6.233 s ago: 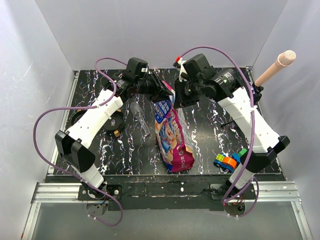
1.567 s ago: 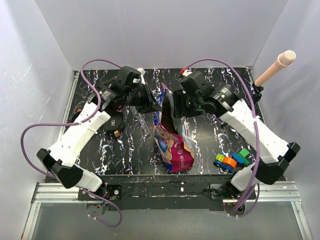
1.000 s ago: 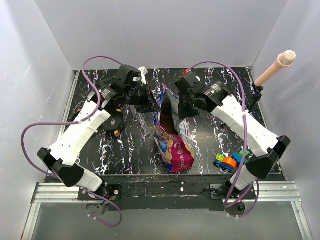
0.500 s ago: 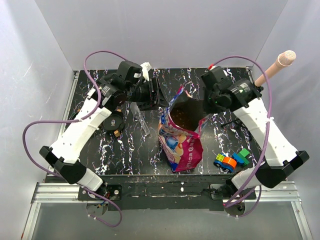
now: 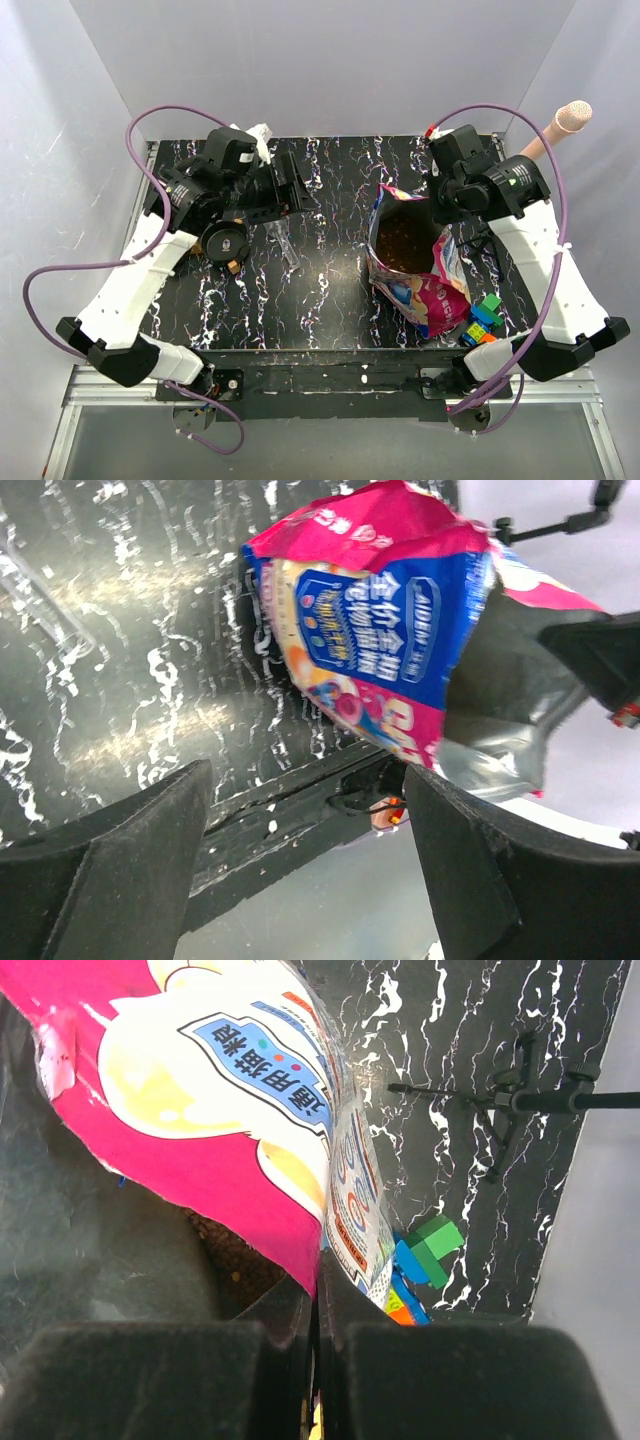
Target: Serve the pet food
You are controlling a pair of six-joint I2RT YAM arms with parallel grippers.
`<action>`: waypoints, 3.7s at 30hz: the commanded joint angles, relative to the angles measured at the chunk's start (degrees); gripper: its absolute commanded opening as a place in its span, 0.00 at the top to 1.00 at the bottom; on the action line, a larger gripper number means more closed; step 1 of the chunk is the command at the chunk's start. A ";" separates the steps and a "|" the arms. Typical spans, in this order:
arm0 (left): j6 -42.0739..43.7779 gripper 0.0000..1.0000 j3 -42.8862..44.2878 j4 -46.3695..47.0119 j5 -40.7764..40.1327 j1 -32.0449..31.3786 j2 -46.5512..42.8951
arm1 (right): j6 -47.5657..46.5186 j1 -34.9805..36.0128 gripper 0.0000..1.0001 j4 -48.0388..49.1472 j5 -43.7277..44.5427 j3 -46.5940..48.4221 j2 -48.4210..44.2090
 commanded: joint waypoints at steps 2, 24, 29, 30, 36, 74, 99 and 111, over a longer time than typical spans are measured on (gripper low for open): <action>-3.86 0.21 -6.08 -7.57 1.67 5.34 -0.84 | -2.45 0.16 0.99 9.31 -1.35 4.70 -3.06; -12.22 0.52 -3.39 -4.14 -20.30 4.65 36.67 | 3.18 0.33 0.99 13.10 -14.62 -6.12 -12.82; -14.15 0.54 -2.22 -3.80 -21.25 3.86 40.20 | 3.18 0.24 0.99 12.75 -15.42 -7.35 -14.22; -15.12 0.54 -2.66 -4.15 -21.69 3.86 40.64 | 2.92 0.24 0.99 12.83 -15.42 -7.27 -14.40; -16.27 0.57 -5.48 -0.38 -22.58 3.86 42.05 | 1.60 0.24 0.99 12.57 -15.68 -7.35 -14.40; -34.73 1.00 -63.13 133.66 59.34 11.42 47.05 | 2.13 0.16 0.99 10.91 -18.14 -0.50 -7.46; 7.29 0.02 -62.69 62.64 -6.97 -2.00 5.59 | 2.30 0.16 0.99 13.89 -19.37 -6.03 -11.59; 5.69 0.03 -53.64 63.06 -36.54 -19.60 17.79 | 3.18 0.24 0.99 12.40 -21.84 -4.72 -11.59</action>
